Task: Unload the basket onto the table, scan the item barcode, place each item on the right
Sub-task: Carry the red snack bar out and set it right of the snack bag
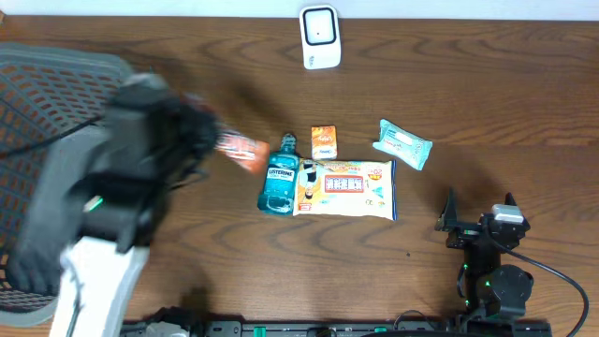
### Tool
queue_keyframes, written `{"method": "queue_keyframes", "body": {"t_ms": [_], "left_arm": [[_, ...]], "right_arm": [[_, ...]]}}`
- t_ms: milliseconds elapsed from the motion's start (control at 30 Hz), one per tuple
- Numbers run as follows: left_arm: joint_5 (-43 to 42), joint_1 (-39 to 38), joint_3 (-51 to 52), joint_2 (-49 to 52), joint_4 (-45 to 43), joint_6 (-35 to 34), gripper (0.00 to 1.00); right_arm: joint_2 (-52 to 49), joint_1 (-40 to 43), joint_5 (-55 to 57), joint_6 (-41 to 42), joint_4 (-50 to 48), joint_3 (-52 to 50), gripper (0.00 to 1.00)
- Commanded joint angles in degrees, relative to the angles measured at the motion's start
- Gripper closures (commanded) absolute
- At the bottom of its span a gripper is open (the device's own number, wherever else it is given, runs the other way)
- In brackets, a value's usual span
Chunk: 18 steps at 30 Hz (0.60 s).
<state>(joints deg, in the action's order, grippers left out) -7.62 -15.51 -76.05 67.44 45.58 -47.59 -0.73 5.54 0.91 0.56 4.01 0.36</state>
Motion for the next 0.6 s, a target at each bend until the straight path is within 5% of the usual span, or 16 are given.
{"method": "queue_keyframes", "body": {"t_ms": [0, 200, 567], "left_arm": [[-0.7, -8.3, 0.7, 6.8, -2.0, 6.8, 0.93], [-0.7, -20.9, 0.7, 22.7, -15.6, 18.2, 0.93], [-7.3, -31.3, 0.7, 42.2, -39.1, 15.4, 0.93]], "right_arm": [[0.2, -0.4, 0.2, -0.9, 0.2, 0.0, 0.01], [0.2, -0.4, 0.2, -0.9, 0.2, 0.0, 0.01], [0.2, -0.4, 0.2, -0.9, 0.2, 0.0, 0.01]]}}
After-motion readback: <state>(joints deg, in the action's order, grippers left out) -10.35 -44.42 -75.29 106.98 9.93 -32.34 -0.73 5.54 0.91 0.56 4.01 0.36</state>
